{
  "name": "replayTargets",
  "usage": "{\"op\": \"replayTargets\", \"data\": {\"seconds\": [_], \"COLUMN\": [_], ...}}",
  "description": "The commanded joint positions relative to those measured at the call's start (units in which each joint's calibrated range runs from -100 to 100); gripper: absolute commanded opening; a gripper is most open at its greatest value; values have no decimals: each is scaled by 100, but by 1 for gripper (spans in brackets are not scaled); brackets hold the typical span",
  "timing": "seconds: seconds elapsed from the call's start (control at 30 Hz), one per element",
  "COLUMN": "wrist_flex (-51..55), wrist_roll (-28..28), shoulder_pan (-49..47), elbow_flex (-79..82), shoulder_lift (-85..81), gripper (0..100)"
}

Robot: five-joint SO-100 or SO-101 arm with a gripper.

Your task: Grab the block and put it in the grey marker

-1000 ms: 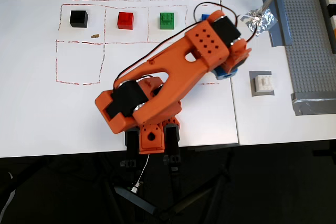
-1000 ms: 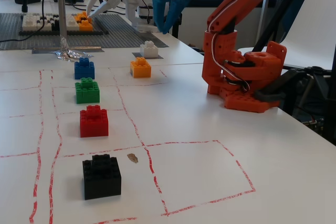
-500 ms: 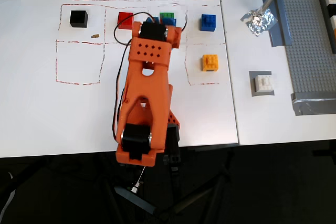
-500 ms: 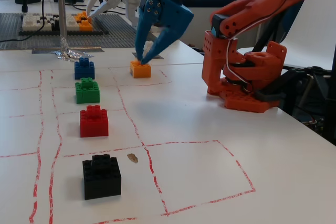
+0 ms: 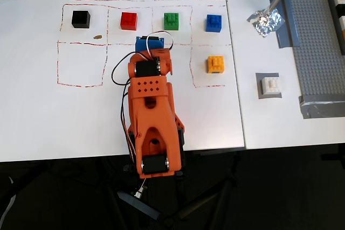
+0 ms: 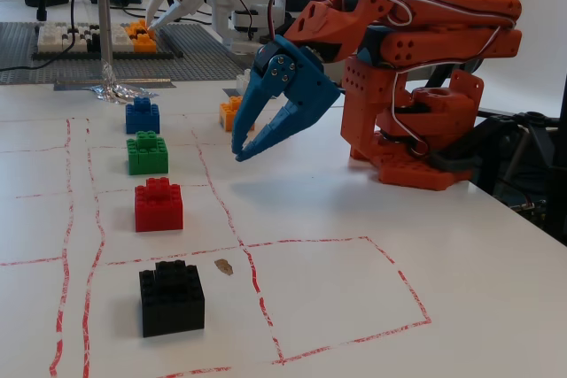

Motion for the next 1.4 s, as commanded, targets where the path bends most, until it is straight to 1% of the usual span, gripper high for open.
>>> {"op": "replayTargets", "data": {"seconds": [0.0, 0.27, 0.53, 0.93, 1.37], "wrist_flex": [-246, -131, -91, -91, -91], "wrist_roll": [-29, -63, 20, -44, 5], "shoulder_pan": [10, 72, 28, 63, 54], "elbow_flex": [-29, 360, 388, 388, 388], "shoulder_lift": [-307, -1005, -1014, -1014, -1014], "gripper": [0, 0, 0, 0, 0]}}
